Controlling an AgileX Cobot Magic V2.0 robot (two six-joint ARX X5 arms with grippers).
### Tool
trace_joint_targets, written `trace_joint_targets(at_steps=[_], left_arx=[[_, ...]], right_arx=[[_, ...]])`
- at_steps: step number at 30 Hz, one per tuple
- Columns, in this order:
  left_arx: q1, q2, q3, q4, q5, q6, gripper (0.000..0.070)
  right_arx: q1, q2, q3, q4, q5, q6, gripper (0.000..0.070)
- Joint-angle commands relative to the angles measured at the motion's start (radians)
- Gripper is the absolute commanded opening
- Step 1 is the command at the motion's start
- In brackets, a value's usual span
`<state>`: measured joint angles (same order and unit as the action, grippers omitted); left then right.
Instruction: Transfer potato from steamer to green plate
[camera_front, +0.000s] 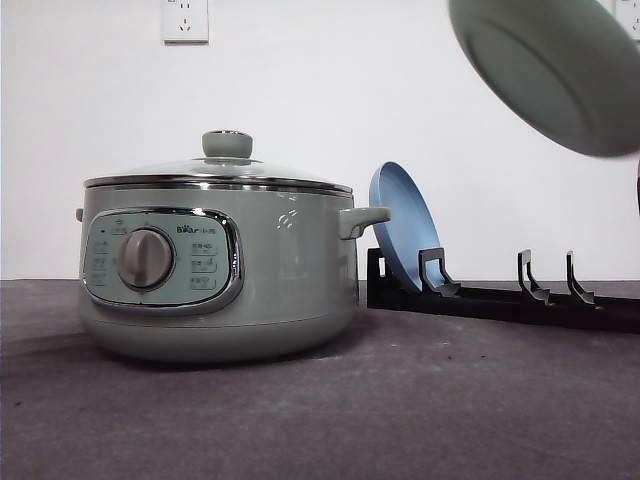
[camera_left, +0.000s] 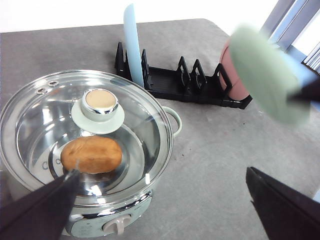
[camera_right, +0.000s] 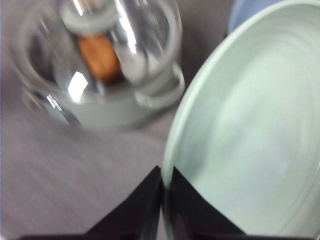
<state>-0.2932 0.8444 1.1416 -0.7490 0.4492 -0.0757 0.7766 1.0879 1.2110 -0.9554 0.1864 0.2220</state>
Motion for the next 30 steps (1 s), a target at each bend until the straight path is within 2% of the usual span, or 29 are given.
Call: trace_joint_targets(at_steps=[1,4,12,19,30], left_arx=[[-0.004,0.007,0.025,0.01,0.007,0.012,0.07],[-0.004,0.007,0.025,0.01,0.007,0.012,0.07],[-0.004,0.007,0.025,0.009,0.007,0.012,0.07],[-0.004,0.007,0.025,0.009,0.007,0.011,0.07],[-0.004,0.007,0.025,0.008,0.007,0.011,0.07]], right_arx=[[0.057,0.001,-0.045,0.011,0.061,0.07,0.0],[0.132,0.019,-0.127,0.023,0.107,0.091,0.0],[0.244,0.157,-0.251,0.044,0.12,0.161,0.0],[0.302,0.299,-0.283,0.118,0.122,0.16,0.0],[0.335,0.49,-0.283,0.133,0.078,0.16,0.0]])
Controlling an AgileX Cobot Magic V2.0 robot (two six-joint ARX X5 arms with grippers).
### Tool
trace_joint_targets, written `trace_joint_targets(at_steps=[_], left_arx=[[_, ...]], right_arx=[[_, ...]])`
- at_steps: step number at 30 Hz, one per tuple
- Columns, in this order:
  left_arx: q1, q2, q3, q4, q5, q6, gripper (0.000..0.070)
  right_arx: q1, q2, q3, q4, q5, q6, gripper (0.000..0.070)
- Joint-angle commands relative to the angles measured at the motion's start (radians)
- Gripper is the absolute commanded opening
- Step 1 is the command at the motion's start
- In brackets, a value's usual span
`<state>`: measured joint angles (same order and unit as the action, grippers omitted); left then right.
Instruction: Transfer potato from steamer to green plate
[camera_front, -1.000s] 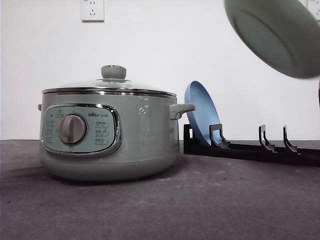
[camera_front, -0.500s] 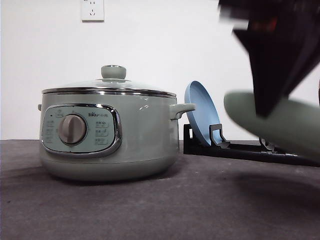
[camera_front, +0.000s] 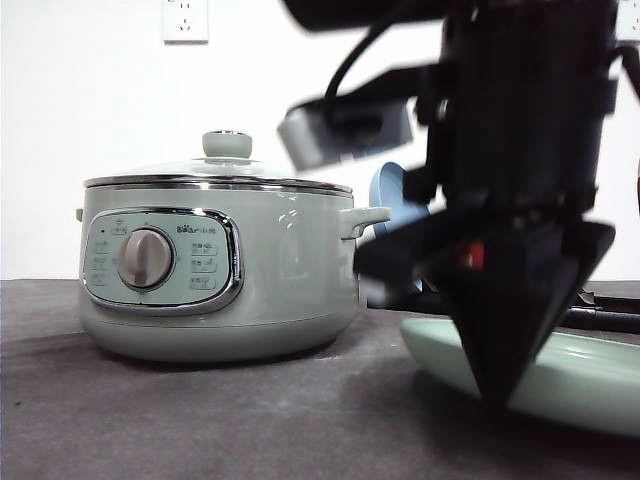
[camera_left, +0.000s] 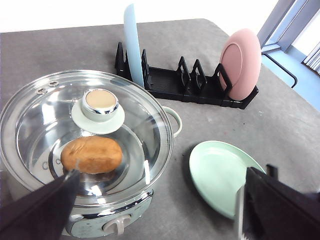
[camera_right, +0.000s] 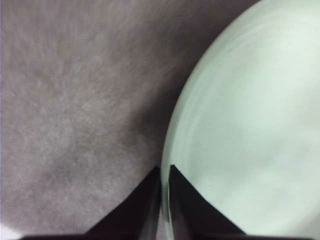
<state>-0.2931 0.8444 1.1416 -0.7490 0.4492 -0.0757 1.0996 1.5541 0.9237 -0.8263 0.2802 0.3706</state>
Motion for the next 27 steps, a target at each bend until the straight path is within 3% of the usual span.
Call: trace_joint_targets(at_steps=[1,5,8,11,17,21,27], left_arx=[[-0.004,0.007,0.025,0.008,0.007,0.011,0.07],[-0.004,0.007,0.025,0.008,0.007,0.011,0.07],[-0.004,0.007,0.025,0.008,0.007,0.011,0.07],[-0.004,0.007,0.025,0.008,0.007,0.012,0.07],[-0.004,0.007,0.025,0.008,0.007,0.011,0.07],[-0.004,0.007,0.025,0.008,0.007,0.012,0.07],[-0.004,0.007,0.025,0.007,0.007,0.011,0.07]], right_arx=[[0.012,0.03,0.004,0.011,-0.02,0.011,0.0],[0.013,0.03,0.005,0.029,-0.019,0.006,0.0025],[0.005,0.002,0.007,0.021,-0.02,-0.008,0.0176],[-0.011,-0.054,0.008,0.025,-0.077,-0.026,0.033],[-0.109,-0.233,0.008,0.033,-0.21,-0.058,0.0503],[-0.24,-0.376,0.008,0.036,-0.307,-0.095,0.056],[-0.496,-0.577,0.008,0.05,-0.436,-0.191,0.0561]])
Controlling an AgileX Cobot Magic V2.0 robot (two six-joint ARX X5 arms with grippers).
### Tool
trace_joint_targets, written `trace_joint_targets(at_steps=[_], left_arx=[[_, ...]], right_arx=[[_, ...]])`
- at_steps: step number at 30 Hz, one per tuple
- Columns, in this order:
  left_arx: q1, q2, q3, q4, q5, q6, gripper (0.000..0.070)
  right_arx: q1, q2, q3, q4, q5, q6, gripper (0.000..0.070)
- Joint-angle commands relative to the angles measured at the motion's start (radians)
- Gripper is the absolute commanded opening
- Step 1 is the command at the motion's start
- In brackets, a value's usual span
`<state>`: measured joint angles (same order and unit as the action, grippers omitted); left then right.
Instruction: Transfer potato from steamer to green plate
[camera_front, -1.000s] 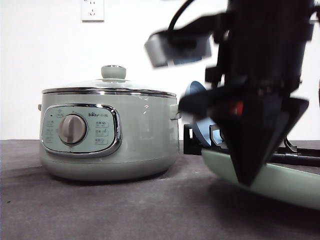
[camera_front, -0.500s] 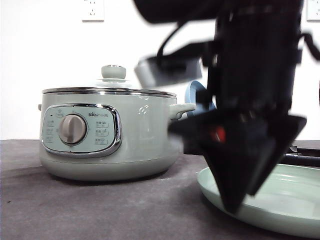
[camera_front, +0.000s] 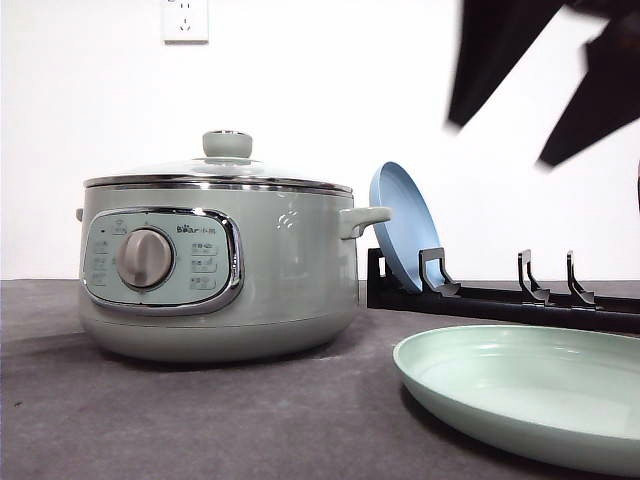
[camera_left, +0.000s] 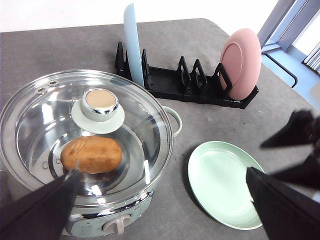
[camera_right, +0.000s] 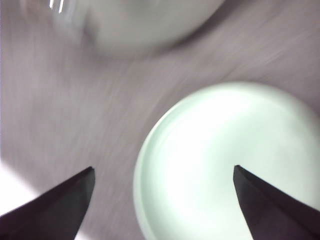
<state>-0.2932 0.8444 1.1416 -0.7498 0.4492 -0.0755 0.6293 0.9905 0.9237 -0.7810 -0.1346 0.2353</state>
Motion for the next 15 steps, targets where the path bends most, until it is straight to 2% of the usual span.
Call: trace_joint_targets(at_steps=[1,4,8,15], left_arx=[[-0.004,0.007,0.025,0.008,0.007,0.011,0.07],[-0.004,0.007,0.025,0.008,0.007,0.012,0.07],[-0.004,0.009,0.025,0.008,0.007,0.012,0.07],[-0.004,0.021,0.025,0.008,0.007,0.009,0.07]], right_arx=[[-0.069,-0.043,0.008,0.006,-0.058,-0.078,0.0561],[-0.188,-0.13,0.008,0.013,-0.167,-0.123,0.0561],[-0.293,-0.239,0.008,0.018,-0.234,-0.136,0.0561],[-0.335,-0.363,0.008,-0.06,-0.262,-0.13,0.0561]])
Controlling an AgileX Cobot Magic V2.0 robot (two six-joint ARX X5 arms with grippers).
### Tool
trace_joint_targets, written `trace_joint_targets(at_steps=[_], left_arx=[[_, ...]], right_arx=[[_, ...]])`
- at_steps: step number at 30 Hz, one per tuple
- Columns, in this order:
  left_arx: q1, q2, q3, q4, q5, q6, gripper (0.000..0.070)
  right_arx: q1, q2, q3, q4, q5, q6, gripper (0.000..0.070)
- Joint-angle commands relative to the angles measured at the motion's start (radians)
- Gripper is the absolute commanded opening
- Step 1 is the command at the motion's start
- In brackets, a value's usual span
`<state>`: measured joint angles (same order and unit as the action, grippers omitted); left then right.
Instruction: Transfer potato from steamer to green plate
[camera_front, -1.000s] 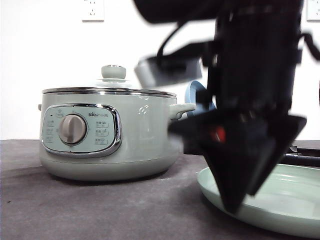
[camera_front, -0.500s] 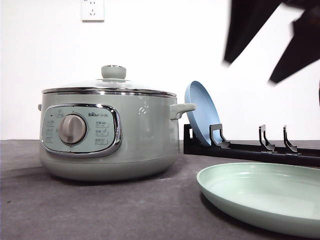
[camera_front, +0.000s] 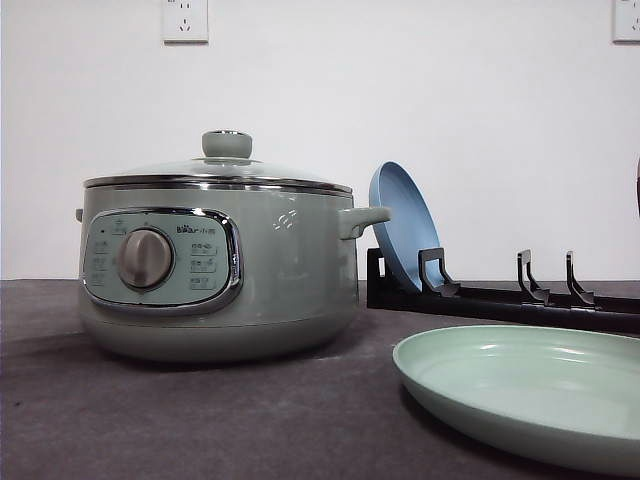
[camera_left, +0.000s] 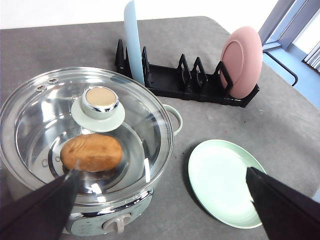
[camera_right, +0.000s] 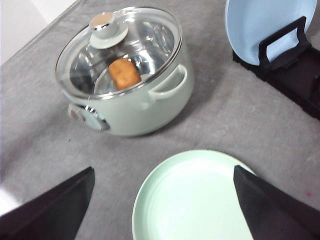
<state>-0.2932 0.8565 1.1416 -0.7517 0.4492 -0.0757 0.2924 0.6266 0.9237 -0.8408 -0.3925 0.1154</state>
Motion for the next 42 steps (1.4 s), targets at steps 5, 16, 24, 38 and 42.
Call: trace_joint_targets(at_steps=[5,16,24,38,42], left_arx=[[-0.005,0.031,0.026,0.0,0.007,0.008,0.07],[-0.034,0.324,0.285,-0.23,-0.132,0.037,0.07],[-0.119,0.632,0.58,-0.36,-0.29,0.039,0.07],[-0.18,0.956,0.782,-0.351,-0.375,0.07,0.07],[-0.18,0.992,0.782,-0.345,-0.375,0.096,0.07]], right_arx=[[0.002,-0.039,0.008,-0.028,-0.026,0.03,0.0561],[0.002,-0.047,0.008,-0.027,-0.051,0.042,0.0563],[0.002,-0.047,0.008,-0.019,-0.053,0.041,0.0562],[0.002,-0.047,0.008,-0.001,-0.053,0.041,0.0561],[0.002,-0.047,0.008,0.001,-0.053,0.041,0.0561]])
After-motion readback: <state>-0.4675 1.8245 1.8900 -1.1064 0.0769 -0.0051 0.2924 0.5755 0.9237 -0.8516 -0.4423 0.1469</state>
